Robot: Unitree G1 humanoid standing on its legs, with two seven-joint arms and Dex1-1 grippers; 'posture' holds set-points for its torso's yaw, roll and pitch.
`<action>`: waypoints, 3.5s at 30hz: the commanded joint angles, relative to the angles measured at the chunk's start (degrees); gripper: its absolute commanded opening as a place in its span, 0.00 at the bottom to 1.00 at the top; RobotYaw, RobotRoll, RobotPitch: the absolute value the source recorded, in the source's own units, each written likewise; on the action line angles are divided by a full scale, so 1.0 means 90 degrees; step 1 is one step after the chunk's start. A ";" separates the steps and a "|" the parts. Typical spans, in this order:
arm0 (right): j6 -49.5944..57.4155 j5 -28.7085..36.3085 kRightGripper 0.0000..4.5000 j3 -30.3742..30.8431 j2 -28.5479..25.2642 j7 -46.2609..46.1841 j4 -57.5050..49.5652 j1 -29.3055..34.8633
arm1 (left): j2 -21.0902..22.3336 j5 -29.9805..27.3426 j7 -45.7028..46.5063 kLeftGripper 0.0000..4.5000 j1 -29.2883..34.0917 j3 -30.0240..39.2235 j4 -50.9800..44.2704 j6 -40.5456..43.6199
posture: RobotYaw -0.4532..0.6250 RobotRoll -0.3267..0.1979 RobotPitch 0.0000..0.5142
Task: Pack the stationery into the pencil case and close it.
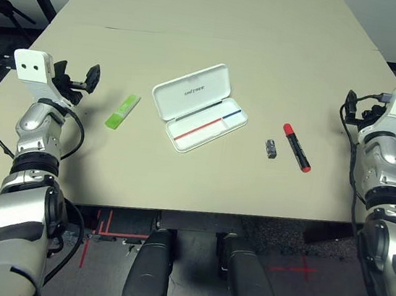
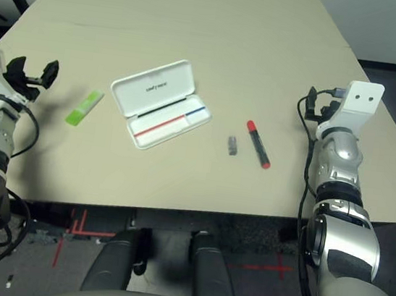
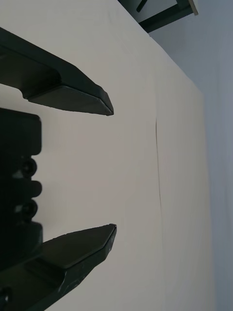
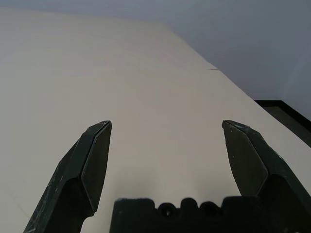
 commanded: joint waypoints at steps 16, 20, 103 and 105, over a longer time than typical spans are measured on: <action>0.2788 -0.0004 1.00 0.1691 -0.1459 0.5412 -0.2838 0.0768 | 0.0084 -0.0082 -0.0447 1.00 0.0847 -0.0082 -0.1580 0.0504 | 0.41 0.62 0.36; 0.3046 -0.0044 1.00 0.1880 -0.1580 0.5785 -0.3014 0.0812 | 0.0068 -0.0143 -0.0570 1.00 0.1281 -0.0117 -0.2473 0.0888 | 0.43 0.62 0.35; 0.2868 -0.0299 1.00 0.2027 -0.1558 0.5477 -0.3272 0.1241 | 0.0872 0.1002 -0.3703 0.01 0.1583 -0.4365 -0.7043 0.4492 | 0.37 0.62 0.37; 0.2851 -0.0310 1.00 0.2038 -0.1554 0.5481 -0.3244 0.1230 | 0.0984 0.0966 -0.3826 0.01 0.1636 -0.4337 -0.7149 0.4423 | 0.37 0.62 0.37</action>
